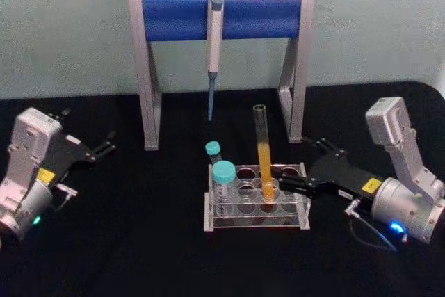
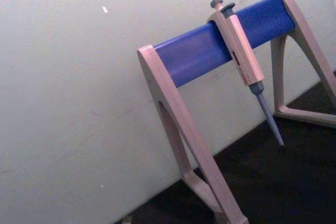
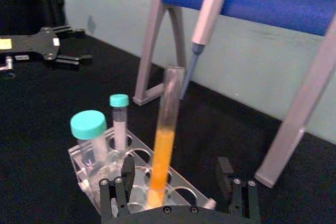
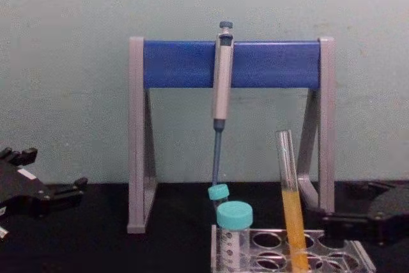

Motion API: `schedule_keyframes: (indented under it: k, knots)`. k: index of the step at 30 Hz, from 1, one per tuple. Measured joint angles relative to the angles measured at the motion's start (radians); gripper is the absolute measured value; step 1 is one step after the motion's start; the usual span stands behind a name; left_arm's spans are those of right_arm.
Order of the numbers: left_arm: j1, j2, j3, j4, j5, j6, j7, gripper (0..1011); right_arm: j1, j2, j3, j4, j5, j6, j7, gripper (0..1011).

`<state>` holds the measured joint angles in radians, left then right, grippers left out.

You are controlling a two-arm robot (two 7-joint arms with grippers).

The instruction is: Pick up the test tube from the test tube rack, shake it, then place it back into the test tube rack.

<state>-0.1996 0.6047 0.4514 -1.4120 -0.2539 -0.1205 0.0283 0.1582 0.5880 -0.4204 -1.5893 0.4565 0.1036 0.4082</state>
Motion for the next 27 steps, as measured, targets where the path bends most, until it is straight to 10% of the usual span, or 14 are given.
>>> schedule_keyframes:
  k: [27]
  knots:
    - [0.0, 0.0, 0.0, 0.0, 0.0, 0.0, 0.0, 1001, 0.145, -0.137, -0.05, 0.137, -0.062, 0.075, 0.05, 1000]
